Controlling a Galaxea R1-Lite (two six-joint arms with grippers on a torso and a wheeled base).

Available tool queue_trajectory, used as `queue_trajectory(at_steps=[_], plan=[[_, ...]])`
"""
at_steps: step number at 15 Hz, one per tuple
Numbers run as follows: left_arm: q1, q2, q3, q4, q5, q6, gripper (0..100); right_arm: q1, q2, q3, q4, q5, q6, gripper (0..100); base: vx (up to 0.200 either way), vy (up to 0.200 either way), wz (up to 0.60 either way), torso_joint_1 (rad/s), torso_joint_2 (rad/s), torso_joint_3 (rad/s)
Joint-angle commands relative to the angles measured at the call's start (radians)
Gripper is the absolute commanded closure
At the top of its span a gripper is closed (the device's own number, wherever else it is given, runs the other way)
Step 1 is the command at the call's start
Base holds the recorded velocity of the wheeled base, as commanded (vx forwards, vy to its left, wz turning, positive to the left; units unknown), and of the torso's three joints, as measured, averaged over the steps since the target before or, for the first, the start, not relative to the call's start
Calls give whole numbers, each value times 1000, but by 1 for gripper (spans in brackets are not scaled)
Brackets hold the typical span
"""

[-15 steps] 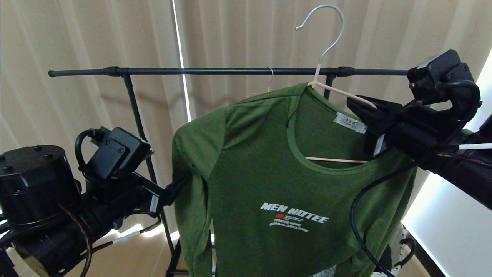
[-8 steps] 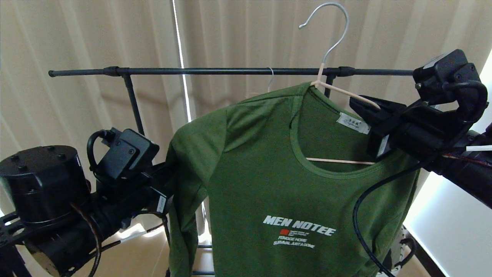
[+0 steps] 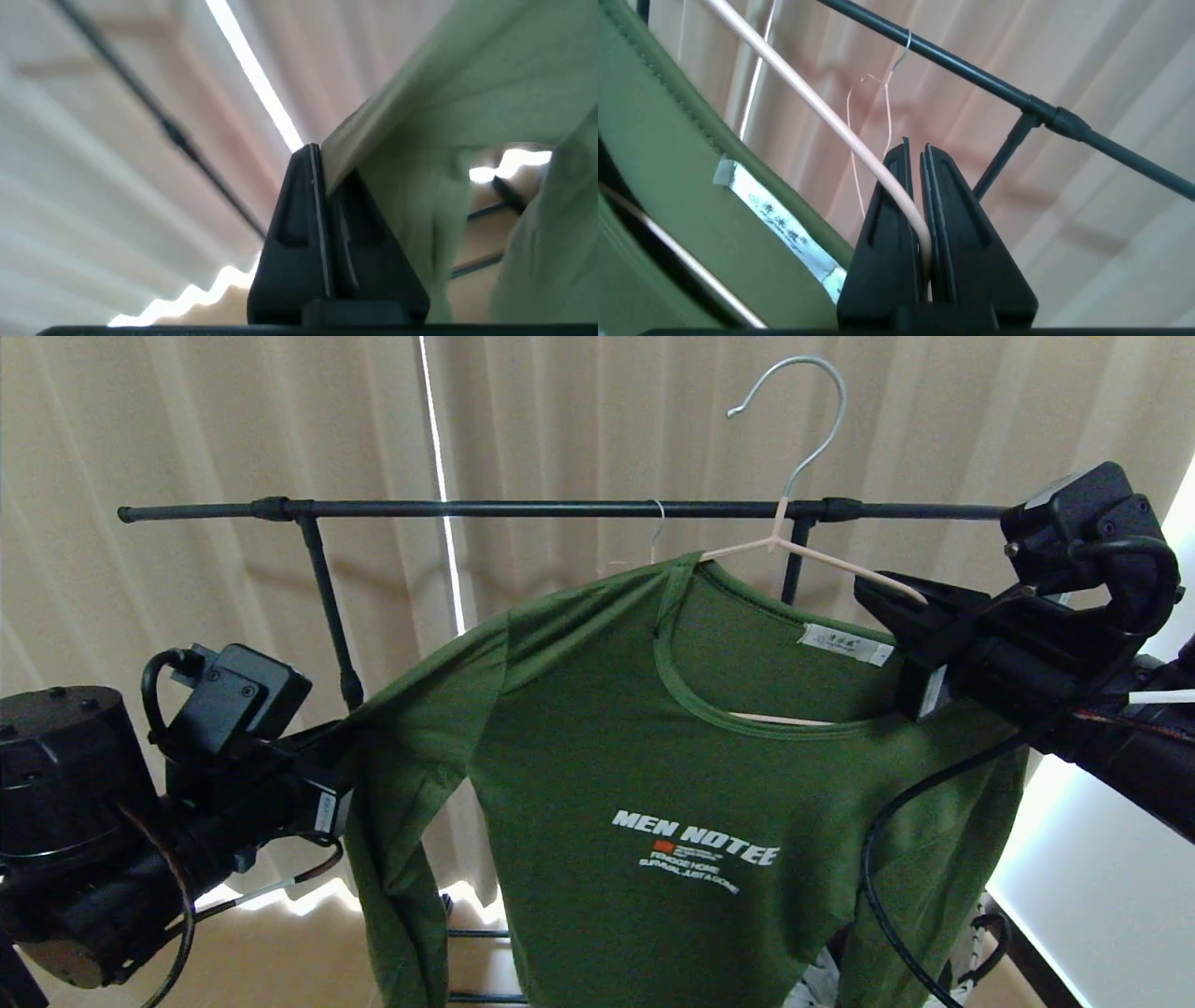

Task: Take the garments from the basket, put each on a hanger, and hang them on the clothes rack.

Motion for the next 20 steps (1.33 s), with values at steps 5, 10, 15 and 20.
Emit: queue_trajectory(at_steps=[5, 10, 15, 20], plan=[[18, -6, -6, 0, -2, -11, 0, -5, 10, -7, 13, -2, -1, 100, 0, 0, 0, 0, 0, 0], [-17, -104, -28, 13, -55, -79, 0, -86, -6, -7, 173, -85, -4, 100, 0, 0, 0, 0, 0, 0], [-17, -265, -74, 246, -206, -157, 0, -109, -8, -13, 246, -145, -4, 100, 0, 0, 0, 0, 0, 0], [73, -270, -14, 262, -221, -243, 0, -145, -36, -12, 315, -215, -6, 100, 0, 0, 0, 0, 0, 0]])
